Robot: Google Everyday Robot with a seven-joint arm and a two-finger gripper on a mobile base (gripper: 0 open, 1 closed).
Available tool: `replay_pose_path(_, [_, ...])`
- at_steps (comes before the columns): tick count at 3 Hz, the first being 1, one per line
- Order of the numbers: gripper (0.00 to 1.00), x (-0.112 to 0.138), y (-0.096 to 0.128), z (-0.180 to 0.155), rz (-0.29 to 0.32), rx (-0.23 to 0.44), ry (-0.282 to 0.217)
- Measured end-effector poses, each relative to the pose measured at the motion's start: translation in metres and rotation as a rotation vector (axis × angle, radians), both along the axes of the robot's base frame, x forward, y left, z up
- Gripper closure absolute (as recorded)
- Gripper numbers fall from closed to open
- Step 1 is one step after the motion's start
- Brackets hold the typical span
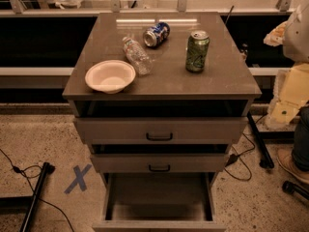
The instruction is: Place green can into bottom drawer
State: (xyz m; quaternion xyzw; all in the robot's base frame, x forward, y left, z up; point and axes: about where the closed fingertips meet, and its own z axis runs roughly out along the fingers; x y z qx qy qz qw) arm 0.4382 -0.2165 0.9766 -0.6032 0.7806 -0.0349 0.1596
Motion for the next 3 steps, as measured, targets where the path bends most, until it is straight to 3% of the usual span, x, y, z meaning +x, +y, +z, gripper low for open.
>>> replay_pose_path(2, [0.00, 0.006, 0.003, 0.002, 0.015, 0.024, -0.016])
replay_pose_path(3, [0.00, 0.047, 0.012, 0.009, 0.057, 0.113, -0.089])
